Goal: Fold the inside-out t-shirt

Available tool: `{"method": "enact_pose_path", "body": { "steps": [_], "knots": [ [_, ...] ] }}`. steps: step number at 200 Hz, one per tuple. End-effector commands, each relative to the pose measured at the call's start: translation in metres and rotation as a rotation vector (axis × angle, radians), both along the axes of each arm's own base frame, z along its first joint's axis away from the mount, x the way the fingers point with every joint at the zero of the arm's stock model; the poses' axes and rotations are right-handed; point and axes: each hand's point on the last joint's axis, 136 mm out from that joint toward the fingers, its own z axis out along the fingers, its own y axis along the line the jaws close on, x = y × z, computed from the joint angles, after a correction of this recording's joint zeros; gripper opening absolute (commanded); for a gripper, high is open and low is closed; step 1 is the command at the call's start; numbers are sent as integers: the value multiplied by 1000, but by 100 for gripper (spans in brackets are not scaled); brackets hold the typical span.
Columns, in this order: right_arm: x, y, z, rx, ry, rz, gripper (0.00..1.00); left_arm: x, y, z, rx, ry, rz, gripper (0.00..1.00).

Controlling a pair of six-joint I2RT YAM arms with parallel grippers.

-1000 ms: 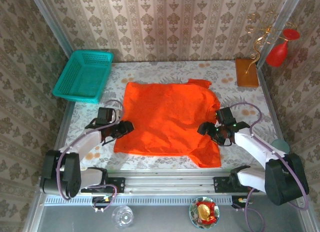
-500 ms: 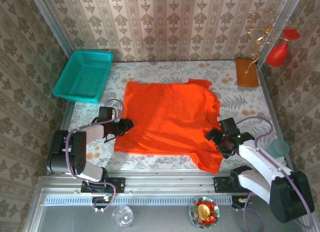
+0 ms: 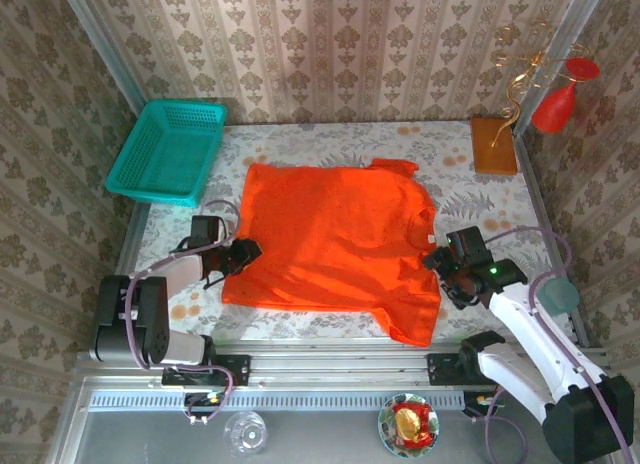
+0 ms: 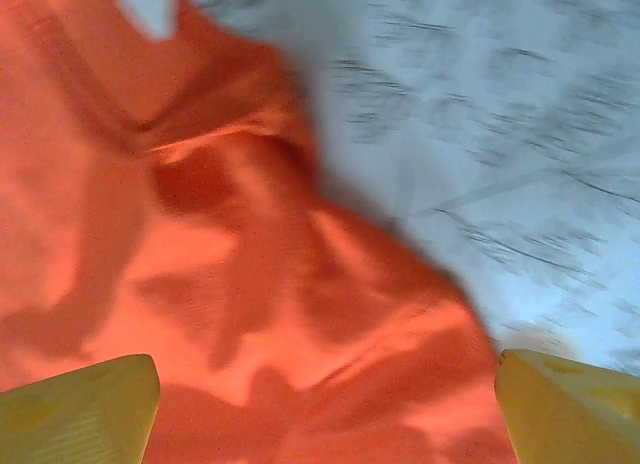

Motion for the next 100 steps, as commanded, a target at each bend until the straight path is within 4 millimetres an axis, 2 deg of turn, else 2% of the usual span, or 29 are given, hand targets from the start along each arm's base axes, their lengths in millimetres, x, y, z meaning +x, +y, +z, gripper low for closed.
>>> {"method": "enact_pose_path", "body": {
  "steps": [1,14,35,47,63,78,94,100],
  "knots": [
    [40,32,15,66,-169,201,88,-2,6,5,30,11,3,35],
    [48,31,4,66,-142,199,89,-4,8,3,46,14,3,35],
    [64,42,-14,150,-123,263,90,-7,11,-1,54,23,11,35],
    [64,36,-30,137,-49,240,91,-9,13,-5,59,31,16,35],
    [47,7,-54,34,109,110,92,-11,15,-10,61,43,24,36],
    [16,-23,-72,-74,266,-40,93,-14,20,-14,67,55,33,36],
    [-9,-43,-72,-154,369,-133,93,-17,24,-19,70,65,49,36],
    [-13,-48,-68,-179,381,-159,93,-18,25,-20,71,68,53,36]
  ]
}}
